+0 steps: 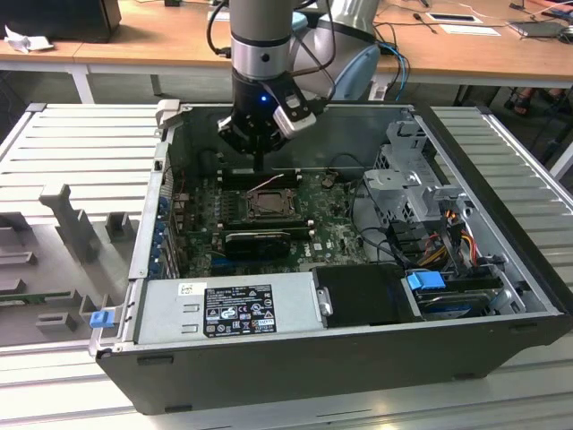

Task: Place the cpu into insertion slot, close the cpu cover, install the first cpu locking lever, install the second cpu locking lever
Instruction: 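Install the first cpu locking lever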

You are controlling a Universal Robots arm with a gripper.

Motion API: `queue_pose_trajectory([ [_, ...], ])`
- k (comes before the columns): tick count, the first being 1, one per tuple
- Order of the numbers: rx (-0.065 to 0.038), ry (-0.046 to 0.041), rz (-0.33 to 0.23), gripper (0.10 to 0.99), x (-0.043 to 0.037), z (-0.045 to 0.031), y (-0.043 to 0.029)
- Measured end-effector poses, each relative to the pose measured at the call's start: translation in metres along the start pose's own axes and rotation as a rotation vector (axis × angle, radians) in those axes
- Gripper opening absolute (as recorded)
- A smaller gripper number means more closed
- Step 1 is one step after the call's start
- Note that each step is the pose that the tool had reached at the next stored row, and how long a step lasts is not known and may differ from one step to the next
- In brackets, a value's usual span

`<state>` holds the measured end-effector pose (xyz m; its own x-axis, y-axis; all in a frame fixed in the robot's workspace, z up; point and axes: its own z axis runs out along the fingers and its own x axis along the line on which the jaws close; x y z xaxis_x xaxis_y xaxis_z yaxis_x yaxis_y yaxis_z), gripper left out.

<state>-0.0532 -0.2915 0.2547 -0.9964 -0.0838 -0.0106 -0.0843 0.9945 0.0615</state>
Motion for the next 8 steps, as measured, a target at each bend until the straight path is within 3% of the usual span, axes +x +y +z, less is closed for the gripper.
queue_pose_trajectory([
  [2, -0.024, -0.0021, 0.002, 0.106, -0.0027, 0.0031, -0.0013],
  [3, -0.032, -0.0028, 0.002, 0.106, -0.0037, 0.0041, -0.0018],
  [6, -0.047, -0.0043, 0.005, 0.106, -0.0062, 0.0074, -0.0033],
  [8, -0.050, -0.0046, 0.005, 0.106, -0.0068, 0.0109, -0.0046],
])
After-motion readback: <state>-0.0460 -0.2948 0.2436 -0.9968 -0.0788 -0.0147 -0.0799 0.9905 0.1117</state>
